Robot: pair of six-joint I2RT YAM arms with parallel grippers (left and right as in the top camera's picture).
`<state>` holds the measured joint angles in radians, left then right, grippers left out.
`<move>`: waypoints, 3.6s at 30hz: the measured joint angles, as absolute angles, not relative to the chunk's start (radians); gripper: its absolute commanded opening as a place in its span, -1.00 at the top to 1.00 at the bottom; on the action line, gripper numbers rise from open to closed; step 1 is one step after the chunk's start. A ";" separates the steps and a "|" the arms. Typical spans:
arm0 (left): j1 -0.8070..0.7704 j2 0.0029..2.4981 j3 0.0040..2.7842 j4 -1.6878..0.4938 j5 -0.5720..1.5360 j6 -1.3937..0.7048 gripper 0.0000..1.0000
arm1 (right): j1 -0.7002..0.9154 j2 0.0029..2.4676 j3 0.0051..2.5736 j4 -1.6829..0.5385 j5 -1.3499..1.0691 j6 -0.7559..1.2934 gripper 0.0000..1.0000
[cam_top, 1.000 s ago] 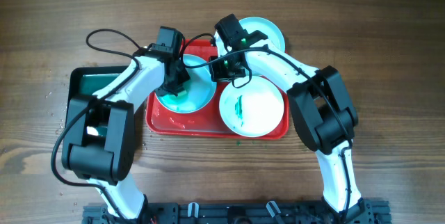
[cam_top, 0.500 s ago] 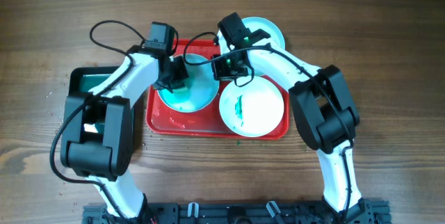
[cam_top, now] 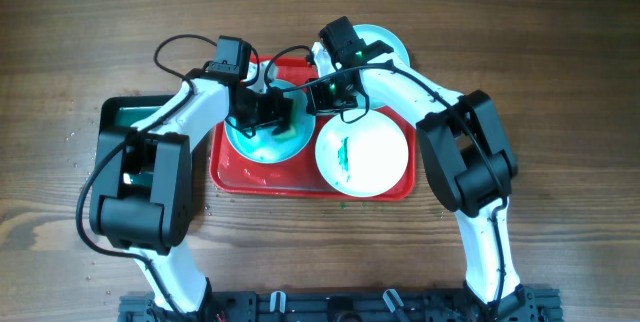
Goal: Clean dirty plates on tray and stack at the side
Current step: 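Scrub the plate surface with the sponge while the right gripper holds it, then lift the sponge away to the left and raise the plate with the right gripper, then carry the cleaned plate right and set it on the table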
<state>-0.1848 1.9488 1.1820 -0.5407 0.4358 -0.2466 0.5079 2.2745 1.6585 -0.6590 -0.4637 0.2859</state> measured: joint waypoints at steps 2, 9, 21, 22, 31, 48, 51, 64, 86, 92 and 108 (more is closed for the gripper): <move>-0.189 1.945 1.185 -0.532 0.322 -0.321 0.92 | 0.512 2.278 1.658 -0.648 -0.471 0.286 0.91; -0.202 1.929 1.202 -0.562 -0.112 -0.512 0.92 | 0.515 2.280 1.658 -0.646 -0.477 0.286 0.91; -0.200 1.919 1.210 -0.705 0.191 -0.385 0.92 | 0.521 2.281 1.658 -0.651 -0.488 0.277 0.91; -0.205 1.921 1.207 -0.708 0.271 -0.344 0.92 | 0.521 2.281 1.658 -0.651 -0.488 0.273 0.91; -0.214 1.939 1.186 -0.604 0.356 -0.338 0.92 | 0.521 2.281 1.658 -0.645 -0.486 0.268 0.91; -0.212 1.887 1.232 -0.838 -0.223 -0.575 0.92 | 0.532 2.283 1.658 -0.635 -0.494 0.270 0.91; -0.200 1.812 1.272 -0.918 -0.219 -0.583 0.92 | 0.530 2.283 1.658 -0.638 -0.493 0.270 0.92; -0.015 1.480 1.374 -1.009 -0.220 -0.590 0.92 | 0.536 2.224 1.667 -0.744 -0.325 0.267 0.91; 0.171 1.483 1.373 -0.984 -0.125 -0.593 0.92 | 0.945 1.986 1.667 -0.754 0.971 0.263 0.91; 0.171 1.483 1.373 -0.984 -0.124 -0.593 0.92 | 1.021 1.986 1.667 -0.743 1.238 0.263 0.91; 0.170 1.483 1.371 -0.996 -0.121 -0.593 0.92 | 1.050 1.986 1.667 -0.768 1.166 0.259 0.92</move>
<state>0.1699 1.4830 1.3712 -0.9962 -0.1215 -0.5934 1.0496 1.9862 1.6669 -0.7681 1.1664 0.2592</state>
